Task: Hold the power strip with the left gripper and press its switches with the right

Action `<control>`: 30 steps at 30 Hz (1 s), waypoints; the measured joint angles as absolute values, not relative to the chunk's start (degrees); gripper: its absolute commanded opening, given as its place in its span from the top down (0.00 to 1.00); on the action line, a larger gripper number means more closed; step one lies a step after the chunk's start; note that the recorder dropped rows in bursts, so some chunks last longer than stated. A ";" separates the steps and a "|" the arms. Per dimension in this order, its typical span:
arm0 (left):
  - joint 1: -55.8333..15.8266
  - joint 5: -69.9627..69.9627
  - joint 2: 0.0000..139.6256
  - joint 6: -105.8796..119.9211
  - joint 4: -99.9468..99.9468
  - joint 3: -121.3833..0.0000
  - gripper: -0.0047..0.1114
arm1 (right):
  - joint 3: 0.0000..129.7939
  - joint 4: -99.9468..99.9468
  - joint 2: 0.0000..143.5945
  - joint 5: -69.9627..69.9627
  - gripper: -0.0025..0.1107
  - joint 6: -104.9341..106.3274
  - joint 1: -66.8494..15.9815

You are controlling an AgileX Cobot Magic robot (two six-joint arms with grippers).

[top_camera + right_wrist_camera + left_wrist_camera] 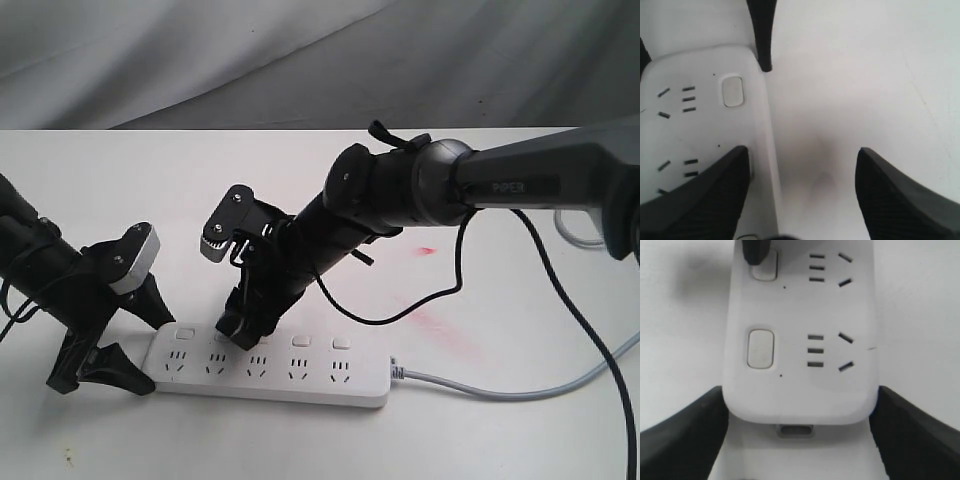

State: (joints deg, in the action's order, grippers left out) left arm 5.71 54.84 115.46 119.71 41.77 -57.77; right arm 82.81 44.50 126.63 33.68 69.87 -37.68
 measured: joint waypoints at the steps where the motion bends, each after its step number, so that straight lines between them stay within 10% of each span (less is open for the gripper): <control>1: 5.71 54.84 115.46 119.71 41.77 -57.77 0.56 | 82.54 44.79 126.63 33.53 0.47 69.87 -37.68; 30: 5.71 54.84 115.46 119.71 41.77 -57.77 0.56 | 82.13 46.38 126.58 31.27 0.47 70.35 -38.41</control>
State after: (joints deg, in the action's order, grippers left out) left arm 5.71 54.84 115.46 119.71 41.77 -57.77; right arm 82.13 46.38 126.58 31.27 70.35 -38.41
